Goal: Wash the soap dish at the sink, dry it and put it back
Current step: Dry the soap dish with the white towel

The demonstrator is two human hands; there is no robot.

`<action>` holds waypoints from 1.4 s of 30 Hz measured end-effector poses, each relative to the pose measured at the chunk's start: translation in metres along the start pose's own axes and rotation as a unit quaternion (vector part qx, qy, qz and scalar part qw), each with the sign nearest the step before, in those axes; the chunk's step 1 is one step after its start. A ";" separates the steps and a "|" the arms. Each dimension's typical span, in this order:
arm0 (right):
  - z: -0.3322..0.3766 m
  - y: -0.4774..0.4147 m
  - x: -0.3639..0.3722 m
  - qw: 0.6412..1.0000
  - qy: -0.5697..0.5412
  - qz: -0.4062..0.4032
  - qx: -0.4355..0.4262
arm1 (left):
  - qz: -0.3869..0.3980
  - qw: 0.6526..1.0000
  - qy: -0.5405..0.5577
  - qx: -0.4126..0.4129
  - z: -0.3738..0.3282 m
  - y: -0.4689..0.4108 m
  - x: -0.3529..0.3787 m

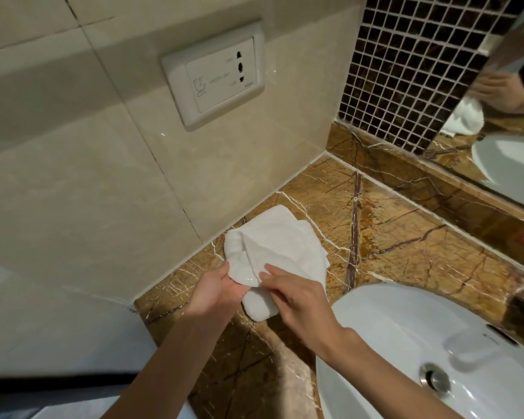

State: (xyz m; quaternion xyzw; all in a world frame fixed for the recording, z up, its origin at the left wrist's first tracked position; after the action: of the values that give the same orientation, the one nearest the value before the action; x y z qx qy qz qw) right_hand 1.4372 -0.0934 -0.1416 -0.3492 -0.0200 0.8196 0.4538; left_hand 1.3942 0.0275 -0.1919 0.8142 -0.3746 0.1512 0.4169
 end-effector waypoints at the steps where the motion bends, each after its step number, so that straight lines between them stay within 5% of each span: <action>1: -0.007 0.002 -0.003 0.999 -0.009 -0.024 0.029 | -0.001 1.000 0.012 0.010 0.000 -0.001 -0.001; 5: -0.028 0.006 0.000 0.977 -0.083 -0.085 0.175 | -0.006 0.999 -0.001 0.032 0.002 0.000 -0.004; 16: 0.028 -0.012 0.031 0.999 -0.032 0.016 0.007 | -0.027 0.997 0.068 0.017 0.016 0.007 -0.004; 21: 0.013 -0.004 0.015 0.999 -0.029 -0.028 0.007 | 0.027 0.999 0.039 0.022 0.009 0.009 -0.002; 30: -0.038 -0.017 0.005 0.944 -0.145 -0.096 0.282 | -0.026 0.994 0.099 0.042 -0.006 0.006 -0.002; 42: -0.015 -0.043 0.017 0.963 -0.129 -0.077 0.223 | 0.008 0.989 -0.105 0.101 -0.021 0.009 -0.003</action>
State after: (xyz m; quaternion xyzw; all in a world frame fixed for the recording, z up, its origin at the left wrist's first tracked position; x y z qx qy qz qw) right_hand 1.4715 -0.0590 -0.1471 -0.1274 0.0781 0.8039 0.5757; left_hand 1.3870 0.0420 -0.1753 0.8605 -0.4056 0.1050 0.2899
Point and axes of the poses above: each hand's wrist, its own y-axis away from the middle knuckle, its own x-axis out of the palm, z = x × y, the point moved 8 cm from there along -y, towards the middle knuckle, and after that the axes turned 10 degrees about x, right-handed, at the moved point
